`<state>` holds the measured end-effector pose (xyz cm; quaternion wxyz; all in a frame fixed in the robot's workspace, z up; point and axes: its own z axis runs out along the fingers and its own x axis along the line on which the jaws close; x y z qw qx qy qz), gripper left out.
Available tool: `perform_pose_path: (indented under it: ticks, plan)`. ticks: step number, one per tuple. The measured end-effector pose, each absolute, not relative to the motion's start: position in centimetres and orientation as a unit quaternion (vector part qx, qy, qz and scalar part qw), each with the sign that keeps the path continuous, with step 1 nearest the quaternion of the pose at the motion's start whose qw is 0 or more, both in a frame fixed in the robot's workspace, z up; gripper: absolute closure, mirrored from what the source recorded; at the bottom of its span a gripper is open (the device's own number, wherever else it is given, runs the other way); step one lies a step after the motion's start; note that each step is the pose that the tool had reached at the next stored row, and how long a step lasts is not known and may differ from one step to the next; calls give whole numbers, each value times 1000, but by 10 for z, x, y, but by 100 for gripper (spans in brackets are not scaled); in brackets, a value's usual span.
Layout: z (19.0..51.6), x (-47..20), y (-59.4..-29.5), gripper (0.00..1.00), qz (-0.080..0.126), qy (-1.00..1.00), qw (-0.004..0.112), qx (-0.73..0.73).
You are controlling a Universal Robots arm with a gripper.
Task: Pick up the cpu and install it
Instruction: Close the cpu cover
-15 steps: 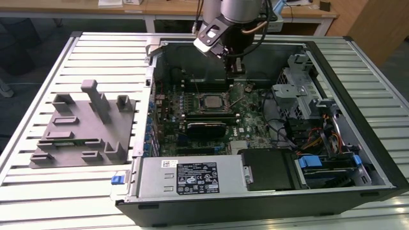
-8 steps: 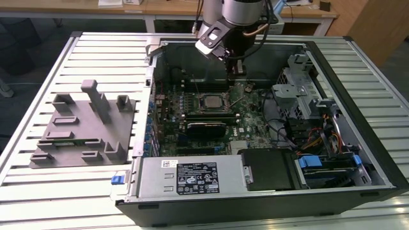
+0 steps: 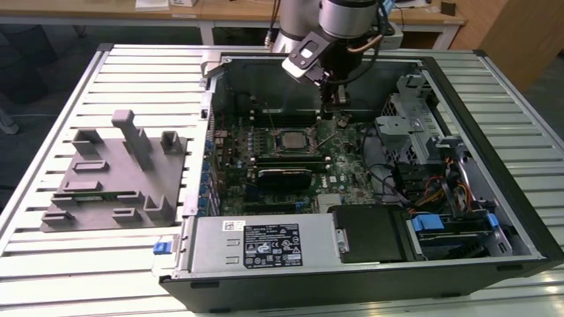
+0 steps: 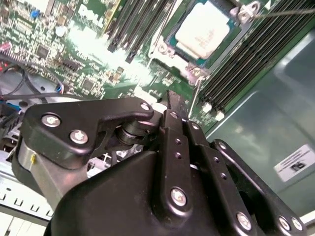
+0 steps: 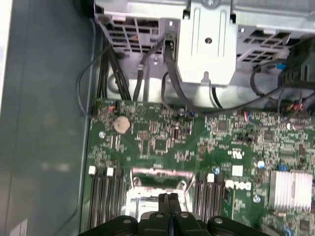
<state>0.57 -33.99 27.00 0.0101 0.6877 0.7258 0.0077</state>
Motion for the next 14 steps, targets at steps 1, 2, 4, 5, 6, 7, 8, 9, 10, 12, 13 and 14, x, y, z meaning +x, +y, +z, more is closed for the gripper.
perform_pose_path:
  ticks: [1, 2, 4, 5, 6, 7, 8, 9, 10, 12, 13, 14]
  plan:
    - [270, 8, -340, 89, 8, 726, 10, 688]
    - [269, 10, -340, 89, 8, 726, 10, 688]
    - [269, 13, -340, 89, 8, 726, 10, 687]
    - [269, 14, -340, 89, 8, 726, 10, 687]
    - [268, 15, -339, 89, 8, 727, 10, 687]
    - [268, 17, -339, 89, 8, 727, 10, 687]
    - [268, 18, -339, 89, 8, 727, 10, 686]
    - [267, 20, -339, 89, 8, 728, 10, 686]
    - [267, 21, -339, 89, 8, 729, 10, 685]
    - [267, 23, -339, 89, 8, 733, 10, 680]
    - [266, 24, -339, 89, 8, 736, 10, 677]
    - [266, 25, -339, 89, 8, 737, 10, 676]
